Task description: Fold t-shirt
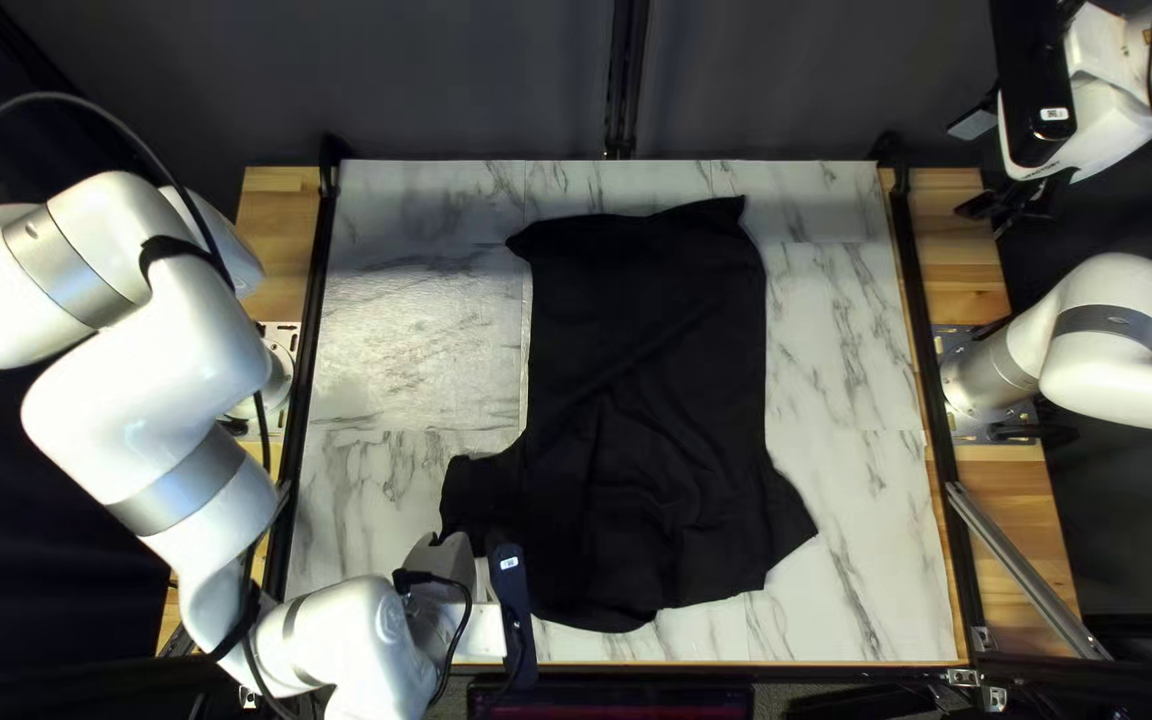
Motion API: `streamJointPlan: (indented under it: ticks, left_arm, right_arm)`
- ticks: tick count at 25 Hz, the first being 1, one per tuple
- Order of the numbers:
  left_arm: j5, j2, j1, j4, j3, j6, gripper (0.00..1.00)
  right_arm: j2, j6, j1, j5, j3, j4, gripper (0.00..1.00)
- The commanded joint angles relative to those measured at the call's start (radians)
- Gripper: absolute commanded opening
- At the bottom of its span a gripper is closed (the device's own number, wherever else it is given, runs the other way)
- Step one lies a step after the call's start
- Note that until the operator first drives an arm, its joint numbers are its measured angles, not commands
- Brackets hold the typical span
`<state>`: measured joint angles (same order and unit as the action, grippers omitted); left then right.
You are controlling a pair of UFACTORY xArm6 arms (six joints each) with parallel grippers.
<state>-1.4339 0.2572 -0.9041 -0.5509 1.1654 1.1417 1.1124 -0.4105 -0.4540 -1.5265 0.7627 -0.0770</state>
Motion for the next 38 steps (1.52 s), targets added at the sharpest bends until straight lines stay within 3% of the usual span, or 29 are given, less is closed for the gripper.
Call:
streamJointPlan:
  ticks: [1,6,15,24,33,38]
  left_arm:
    - [-0.066,0.02,-0.006,0.009,0.064,-0.049,0.0]
    - [-0.142,0.028,-0.031,0.043,0.104,-0.062,0.0]
    - [-0.182,-0.051,-0.027,0.07,0.0,-0.044,0.0]
    - [-0.263,-0.103,-0.078,0.116,-0.04,0.003,0.0]
    - [-0.232,-0.196,-0.048,0.125,-0.192,0.03,0.0]
    - [-0.223,-0.196,-0.051,0.138,-0.204,0.05,0.0]
  right_arm:
    - [0.0,0.0,0.0,0.0,0.0,0.0,1.0]
    - [0.0,0.0,0.0,0.0,0.0,0.0,1.0]
    - [0.0,0.0,0.0,0.0,0.0,0.0,1.0]
    - [0.0,0.0,0.0,0.0,0.0,0.0,1.0]
    - [0.0,0.0,0.0,0.0,0.0,0.0,1.0]
    - [0.0,0.0,0.0,0.0,0.0,0.0,1.0]
